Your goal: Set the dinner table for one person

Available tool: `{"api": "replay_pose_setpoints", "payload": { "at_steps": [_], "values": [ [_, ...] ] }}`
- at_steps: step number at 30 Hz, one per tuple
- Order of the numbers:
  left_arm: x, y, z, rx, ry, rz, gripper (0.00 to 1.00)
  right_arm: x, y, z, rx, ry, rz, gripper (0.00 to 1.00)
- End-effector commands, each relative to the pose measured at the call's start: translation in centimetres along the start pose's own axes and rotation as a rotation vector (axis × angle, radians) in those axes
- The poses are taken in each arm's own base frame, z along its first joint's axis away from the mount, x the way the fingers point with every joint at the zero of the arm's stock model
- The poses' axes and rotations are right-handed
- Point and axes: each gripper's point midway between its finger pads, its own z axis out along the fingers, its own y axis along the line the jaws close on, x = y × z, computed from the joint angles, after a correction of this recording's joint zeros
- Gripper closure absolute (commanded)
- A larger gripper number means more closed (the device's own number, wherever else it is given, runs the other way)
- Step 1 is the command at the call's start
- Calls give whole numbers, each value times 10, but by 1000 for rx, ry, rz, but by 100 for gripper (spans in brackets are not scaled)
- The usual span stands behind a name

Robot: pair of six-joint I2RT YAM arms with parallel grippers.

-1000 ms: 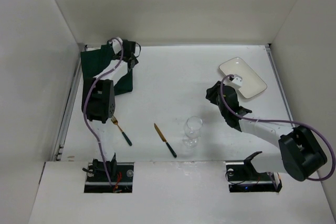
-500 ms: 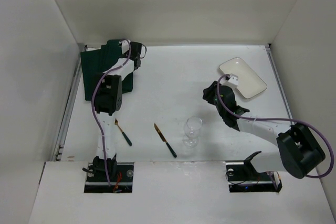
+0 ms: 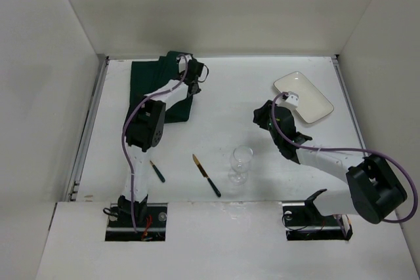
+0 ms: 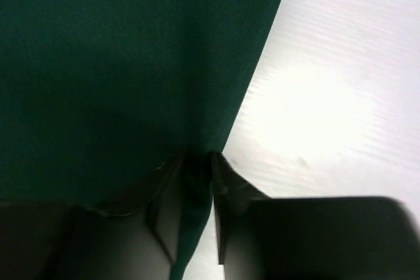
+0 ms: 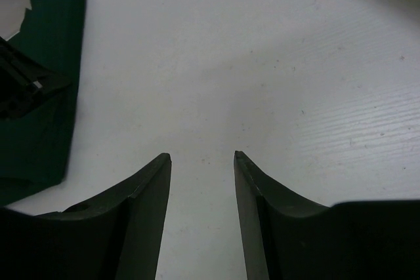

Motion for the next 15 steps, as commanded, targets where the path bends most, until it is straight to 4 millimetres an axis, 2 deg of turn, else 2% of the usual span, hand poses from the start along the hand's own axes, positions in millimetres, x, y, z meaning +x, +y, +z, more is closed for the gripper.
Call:
{"api": "replay_pose_setpoints", "payload": {
  "at_steps": [1, 4, 7, 10, 15],
  "values": [
    [-31, -4, -38, 72, -41, -136, 73, -22, 21, -2, -62, -67, 25, 51],
    [-41, 4, -61, 114, -81, -241, 68, -19, 21, -1, -65, -59, 27, 51],
    [-45, 28, -81, 143, -128, -374, 66, -18, 22, 0, -66, -55, 23, 51],
    [-35, 60, -91, 158, -140, -527, 63, -17, 20, 1, -62, -51, 25, 51],
    [-4, 114, -89, 150, -121, -731, 59, -17, 24, 1, -73, -47, 19, 57]
  ]
}}
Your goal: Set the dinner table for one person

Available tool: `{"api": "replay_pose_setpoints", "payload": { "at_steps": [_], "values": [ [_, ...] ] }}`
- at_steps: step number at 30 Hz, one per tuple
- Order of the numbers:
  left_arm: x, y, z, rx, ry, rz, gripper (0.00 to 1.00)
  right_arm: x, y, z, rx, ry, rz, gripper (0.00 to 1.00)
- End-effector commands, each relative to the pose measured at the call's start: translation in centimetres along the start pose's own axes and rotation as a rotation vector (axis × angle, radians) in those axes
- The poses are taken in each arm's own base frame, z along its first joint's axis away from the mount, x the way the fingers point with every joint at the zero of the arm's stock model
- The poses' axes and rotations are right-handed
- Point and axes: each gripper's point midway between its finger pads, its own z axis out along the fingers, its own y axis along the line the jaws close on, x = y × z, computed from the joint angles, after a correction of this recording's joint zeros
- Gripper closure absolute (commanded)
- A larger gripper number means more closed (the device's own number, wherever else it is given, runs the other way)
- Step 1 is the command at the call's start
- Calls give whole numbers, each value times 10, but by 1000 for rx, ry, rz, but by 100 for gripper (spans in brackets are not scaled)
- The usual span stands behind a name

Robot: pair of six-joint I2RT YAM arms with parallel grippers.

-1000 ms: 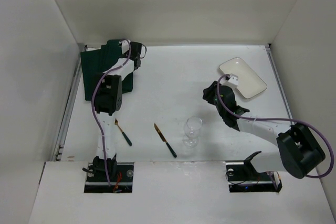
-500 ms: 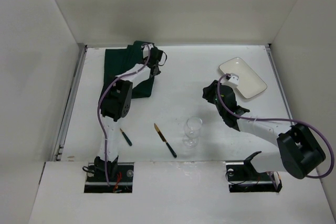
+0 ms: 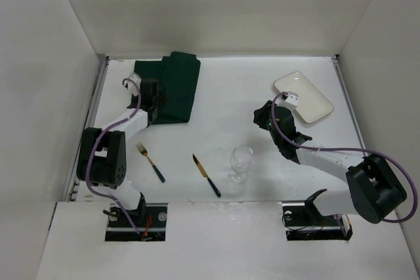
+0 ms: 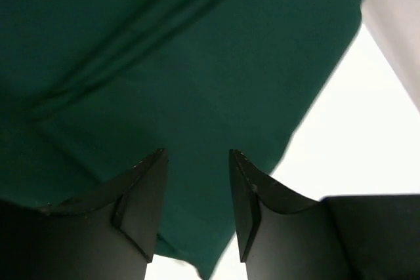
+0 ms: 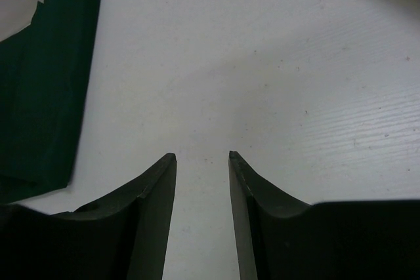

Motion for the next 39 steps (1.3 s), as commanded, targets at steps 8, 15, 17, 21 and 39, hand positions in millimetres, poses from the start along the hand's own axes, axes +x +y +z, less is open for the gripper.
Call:
{"api": "replay_pose_setpoints", "payload": {
  "at_steps": [8, 15, 17, 21, 39],
  "values": [
    [0, 45, 6, 96, 17, -328, 55, -10, 23, 5, -65, -26, 10, 53],
    [-10, 58, 11, 96, -11, -390, 54, -6, 26, 7, -75, -6, 5, 50],
    [-14, 61, 13, 87, -20, -394, 54, -3, 26, 8, -74, 2, 4, 50],
    [-15, 66, 21, 68, -30, -402, 57, -4, 30, 7, -84, -2, 1, 50],
    [-14, -53, -5, 282, -44, -181, 92, -11, 25, 1, -74, -30, 34, 48]
  ]
}}
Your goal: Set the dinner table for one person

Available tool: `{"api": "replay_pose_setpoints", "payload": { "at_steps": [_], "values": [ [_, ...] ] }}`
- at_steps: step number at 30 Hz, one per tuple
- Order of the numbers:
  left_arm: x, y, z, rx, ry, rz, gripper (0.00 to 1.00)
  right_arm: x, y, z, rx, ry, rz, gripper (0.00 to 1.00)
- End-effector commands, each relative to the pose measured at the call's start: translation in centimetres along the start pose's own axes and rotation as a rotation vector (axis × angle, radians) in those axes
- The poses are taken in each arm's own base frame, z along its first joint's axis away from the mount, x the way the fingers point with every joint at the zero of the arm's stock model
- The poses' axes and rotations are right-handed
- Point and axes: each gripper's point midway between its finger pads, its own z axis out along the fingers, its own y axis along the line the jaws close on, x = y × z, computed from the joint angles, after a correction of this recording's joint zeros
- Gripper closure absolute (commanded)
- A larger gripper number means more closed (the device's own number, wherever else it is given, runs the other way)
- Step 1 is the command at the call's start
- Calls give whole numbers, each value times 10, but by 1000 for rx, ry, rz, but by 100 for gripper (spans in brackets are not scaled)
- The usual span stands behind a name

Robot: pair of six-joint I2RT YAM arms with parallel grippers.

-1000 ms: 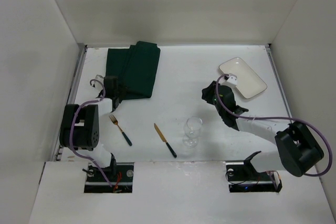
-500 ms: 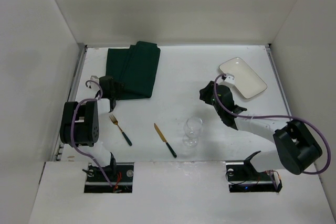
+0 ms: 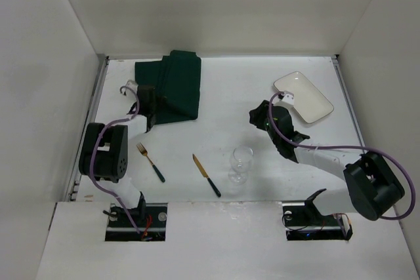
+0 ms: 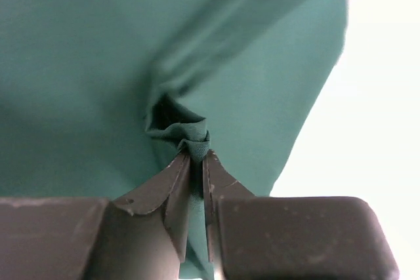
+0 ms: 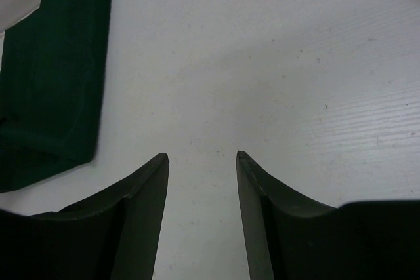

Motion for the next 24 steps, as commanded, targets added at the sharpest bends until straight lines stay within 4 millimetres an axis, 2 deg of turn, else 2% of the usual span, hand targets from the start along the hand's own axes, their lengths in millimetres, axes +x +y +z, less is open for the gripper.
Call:
{"api": "replay_pose_setpoints", "payload": {
  "at_steps": [1, 3, 5, 7, 9, 13, 16, 18, 20, 24],
  "values": [
    [15, -106, -27, 246, -11, 146, 93, -22, 14, -2, -38, -74, 39, 48],
    [49, -145, -38, 338, 53, 253, 93, -26, 10, -5, -27, -97, 56, 48],
    [101, -181, -54, 459, 168, 405, 93, -30, 6, -8, -13, -118, 82, 48],
    [146, -201, -68, 546, 256, 500, 93, -36, 3, -12, 2, -144, 95, 48],
    [182, -212, -77, 603, 326, 582, 93, -44, -8, -17, 53, -194, 112, 48],
    [253, -216, -94, 686, 507, 731, 92, -51, -29, -24, 135, -232, 160, 47],
    [293, -219, -108, 737, 586, 808, 88, -51, -40, -25, 159, -241, 202, 47],
    [296, -222, -109, 728, 569, 815, 76, -48, -48, -19, 186, -223, 199, 47],
    [287, -223, -109, 711, 530, 803, 69, -42, -47, -14, 178, -185, 205, 47],
    [247, -215, -113, 665, 443, 719, 62, -29, -48, 0, 185, -119, 182, 44]
  ]
}}
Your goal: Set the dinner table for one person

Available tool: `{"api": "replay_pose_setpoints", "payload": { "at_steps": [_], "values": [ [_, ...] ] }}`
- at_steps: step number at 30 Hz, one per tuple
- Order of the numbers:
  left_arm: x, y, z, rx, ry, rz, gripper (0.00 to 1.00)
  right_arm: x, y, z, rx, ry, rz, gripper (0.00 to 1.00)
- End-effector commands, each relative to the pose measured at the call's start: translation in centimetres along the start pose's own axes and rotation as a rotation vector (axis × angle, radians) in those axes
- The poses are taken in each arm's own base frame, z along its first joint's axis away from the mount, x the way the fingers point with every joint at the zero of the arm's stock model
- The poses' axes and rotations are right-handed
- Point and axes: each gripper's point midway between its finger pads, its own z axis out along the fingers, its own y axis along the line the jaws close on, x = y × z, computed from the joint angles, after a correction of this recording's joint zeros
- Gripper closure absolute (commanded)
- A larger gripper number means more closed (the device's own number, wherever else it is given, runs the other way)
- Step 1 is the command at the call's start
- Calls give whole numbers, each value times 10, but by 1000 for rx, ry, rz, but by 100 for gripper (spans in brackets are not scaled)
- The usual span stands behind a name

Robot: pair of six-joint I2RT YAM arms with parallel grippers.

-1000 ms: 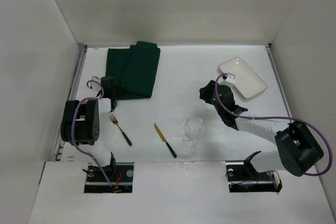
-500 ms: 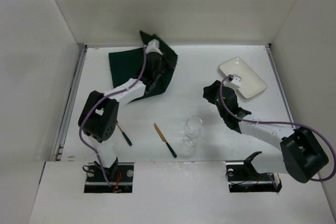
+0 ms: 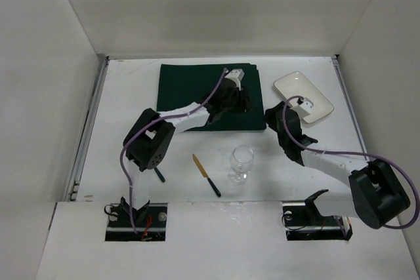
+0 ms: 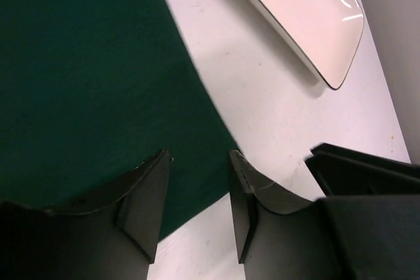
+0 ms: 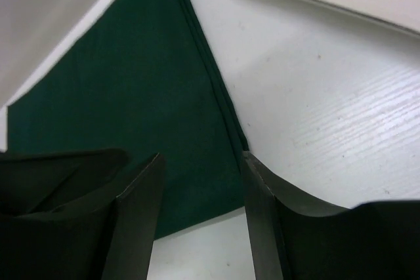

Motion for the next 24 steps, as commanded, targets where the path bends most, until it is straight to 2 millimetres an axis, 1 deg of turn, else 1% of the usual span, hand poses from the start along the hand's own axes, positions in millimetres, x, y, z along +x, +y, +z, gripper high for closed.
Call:
{"api": "replay_pose_setpoints", "payload": {
  "at_steps": [1, 3, 4, 6, 8, 9, 12, 13, 15, 19, 21, 23, 24],
  "values": [
    [-59, 7, -55, -28, -182, -67, 61, 10, 11, 10, -16, 63, 9, 43],
    [-62, 34, -77, -88, -250, -142, 59, 19, 18, 12, -38, 105, -5, 40],
    [-61, 50, -90, -125, -282, -191, 58, 21, 19, 13, -40, 113, -9, 39],
    [-53, 86, -112, -214, -326, -297, 58, 26, 16, 16, -29, 130, -6, 38],
    [-35, 129, -139, -322, -367, -413, 57, 30, 10, 18, -7, 154, -2, 38],
    [-27, 144, -149, -361, -381, -457, 57, 30, 8, 19, 7, 161, 9, 38],
    [7, 191, -190, -488, -412, -607, 57, 26, -5, 21, 59, 152, 22, 39],
    [14, 199, -198, -511, -414, -630, 57, 25, -11, 22, 76, 147, 25, 39],
    [34, 216, -218, -572, -407, -661, 58, 25, -16, 23, 90, 150, 44, 41],
    [59, 239, -245, -677, -414, -692, 58, 36, -18, 23, 107, 206, 67, 42],
    [63, 248, -255, -714, -433, -692, 57, 46, -23, 23, 118, 231, 57, 42],
    [66, 254, -258, -735, -432, -684, 56, 57, -31, 22, 130, 263, 54, 42],
    [66, 257, -258, -741, -431, -688, 56, 59, -32, 22, 130, 269, 57, 42]
  ]
}}
